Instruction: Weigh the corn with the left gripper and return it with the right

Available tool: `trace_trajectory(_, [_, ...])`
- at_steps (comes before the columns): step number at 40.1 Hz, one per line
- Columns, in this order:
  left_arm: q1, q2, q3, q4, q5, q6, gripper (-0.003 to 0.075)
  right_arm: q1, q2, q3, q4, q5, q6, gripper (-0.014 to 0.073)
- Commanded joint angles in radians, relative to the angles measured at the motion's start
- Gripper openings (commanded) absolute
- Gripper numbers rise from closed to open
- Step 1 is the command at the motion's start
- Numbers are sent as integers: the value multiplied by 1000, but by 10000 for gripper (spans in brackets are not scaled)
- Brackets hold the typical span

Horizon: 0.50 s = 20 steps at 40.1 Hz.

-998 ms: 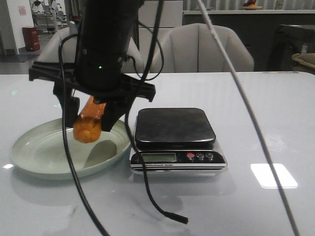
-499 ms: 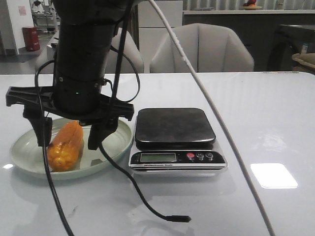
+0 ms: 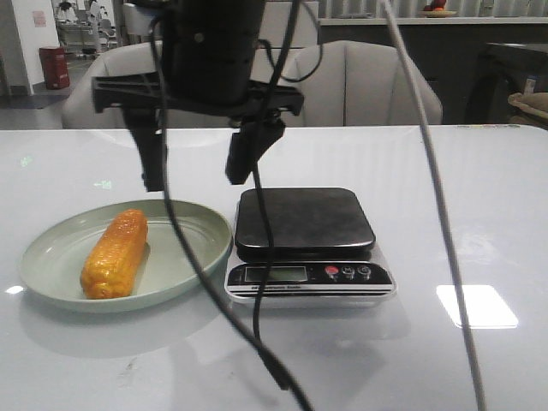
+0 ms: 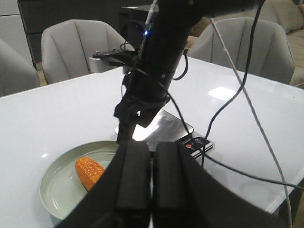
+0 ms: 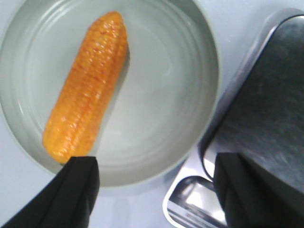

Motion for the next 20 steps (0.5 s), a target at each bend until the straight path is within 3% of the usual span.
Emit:
trace_trajectory(1, [-3,15,-25,-5,-73,-3,132,-47,-100,-29,69,55,-168,597])
trace_trajectory(7, [-3,15,-25,-5,-73,-3,132,-135,-155,-2,192,129,-347,597])
trace_trajectory(20, [-3,15,-25,-5,-73,-3,132,-312,-439,311,210,-24,-421,597])
